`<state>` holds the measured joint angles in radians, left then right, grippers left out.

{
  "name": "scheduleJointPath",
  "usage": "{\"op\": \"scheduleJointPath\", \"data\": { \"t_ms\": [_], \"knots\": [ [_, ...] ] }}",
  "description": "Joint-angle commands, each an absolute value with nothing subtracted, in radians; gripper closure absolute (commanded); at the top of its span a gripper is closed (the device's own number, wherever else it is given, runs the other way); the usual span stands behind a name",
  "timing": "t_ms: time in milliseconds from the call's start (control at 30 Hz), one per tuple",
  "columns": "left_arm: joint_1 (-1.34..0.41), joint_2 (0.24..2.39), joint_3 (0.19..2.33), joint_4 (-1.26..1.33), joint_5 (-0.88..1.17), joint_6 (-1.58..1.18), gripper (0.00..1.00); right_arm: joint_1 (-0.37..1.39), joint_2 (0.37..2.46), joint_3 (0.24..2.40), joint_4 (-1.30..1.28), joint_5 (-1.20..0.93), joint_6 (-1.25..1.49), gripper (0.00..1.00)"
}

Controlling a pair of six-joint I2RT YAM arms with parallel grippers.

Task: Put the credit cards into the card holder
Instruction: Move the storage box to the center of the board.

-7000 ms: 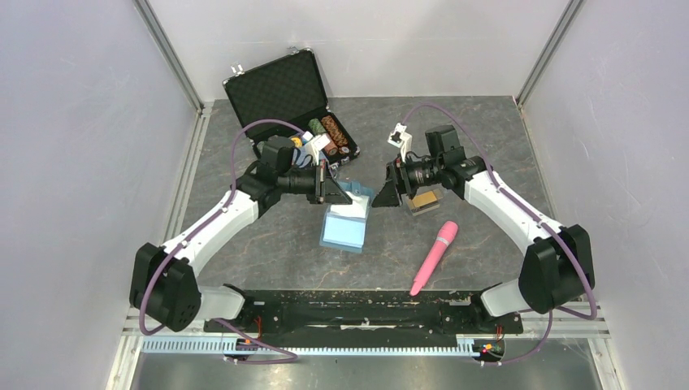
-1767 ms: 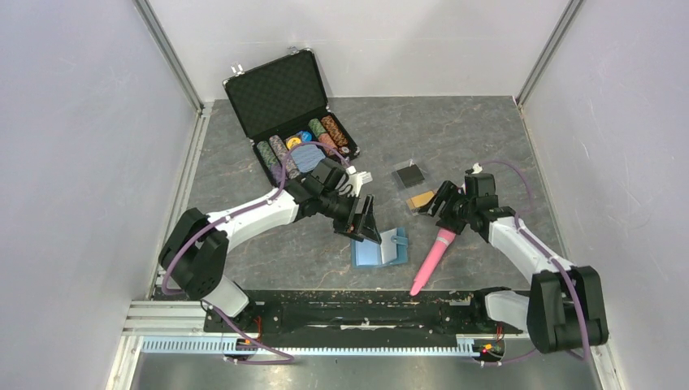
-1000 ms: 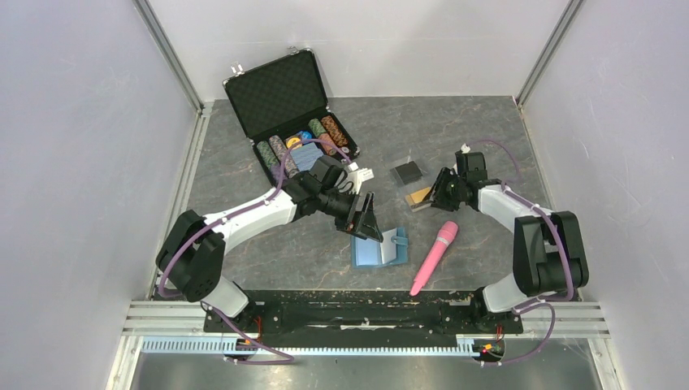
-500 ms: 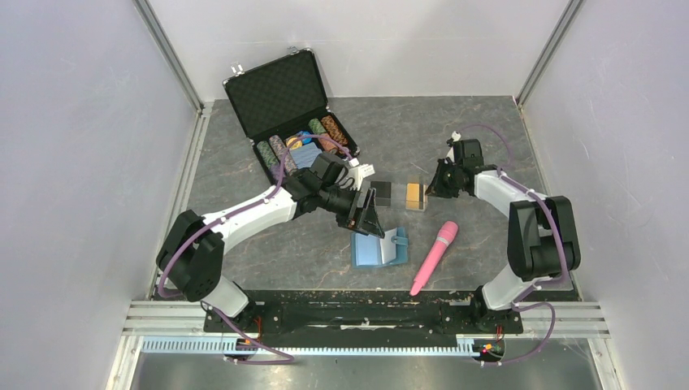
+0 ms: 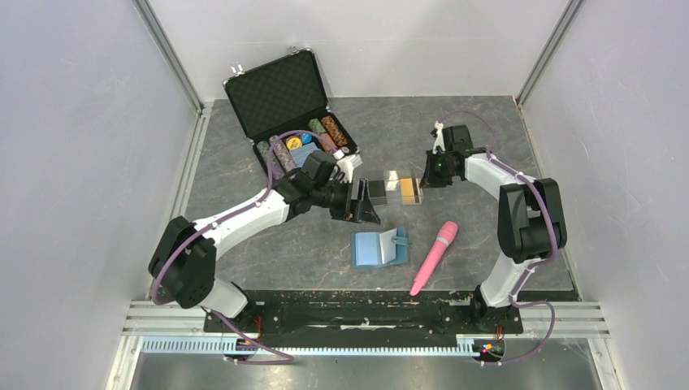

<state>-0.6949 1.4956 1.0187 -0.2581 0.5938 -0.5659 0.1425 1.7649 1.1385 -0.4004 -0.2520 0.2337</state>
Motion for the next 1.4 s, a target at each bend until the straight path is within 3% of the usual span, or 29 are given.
{"op": "scheduleJointPath", "data": {
  "t_ms": [0,400,533,767,933,1067,1367],
  "knots": [
    [-0.665,1.434,0.982,-0.205,0.482,-0.65,0.17,0.215,1.799,1.199,-0.434,-0.288,0.181,0.99],
    [-0.592,1.41,0.982,-0.303,0.403,-0.682,0.25,0.401,1.843,1.203,-0.363,-0.386,0.31,0.99],
    [-0.577,1.442,1.002,-0.334,0.395,-0.684,0.26,0.431,1.831,1.173,-0.317,-0.429,0.362,0.89],
    [-0.569,1.551,1.093,-0.468,0.334,-0.627,0.33,0.435,1.82,1.109,-0.232,-0.518,0.435,0.84],
    [-0.566,1.569,1.156,-0.546,0.283,-0.574,0.34,0.444,1.86,1.123,-0.247,-0.493,0.418,0.87],
    [-0.565,1.562,1.173,-0.579,0.259,-0.555,0.34,0.449,1.891,1.154,-0.262,-0.48,0.434,1.0],
    [-0.565,1.596,1.189,-0.644,0.201,-0.528,0.37,0.469,1.883,1.16,-0.257,-0.483,0.491,1.0]
  ]
}}
